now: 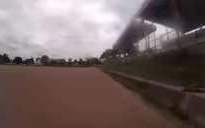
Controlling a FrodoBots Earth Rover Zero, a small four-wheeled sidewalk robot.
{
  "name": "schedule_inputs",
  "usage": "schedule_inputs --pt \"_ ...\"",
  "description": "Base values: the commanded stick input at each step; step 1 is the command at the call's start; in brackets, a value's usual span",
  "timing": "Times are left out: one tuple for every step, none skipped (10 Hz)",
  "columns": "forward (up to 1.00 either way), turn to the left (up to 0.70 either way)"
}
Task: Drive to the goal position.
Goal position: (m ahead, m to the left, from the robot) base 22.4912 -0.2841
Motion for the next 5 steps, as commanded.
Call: schedule_inputs --pt "0.7 0.0" --pt "0.7 0.0" --pt "0.7 0.0" --pt "0.7 0.0" --pt "0.7 0.0"
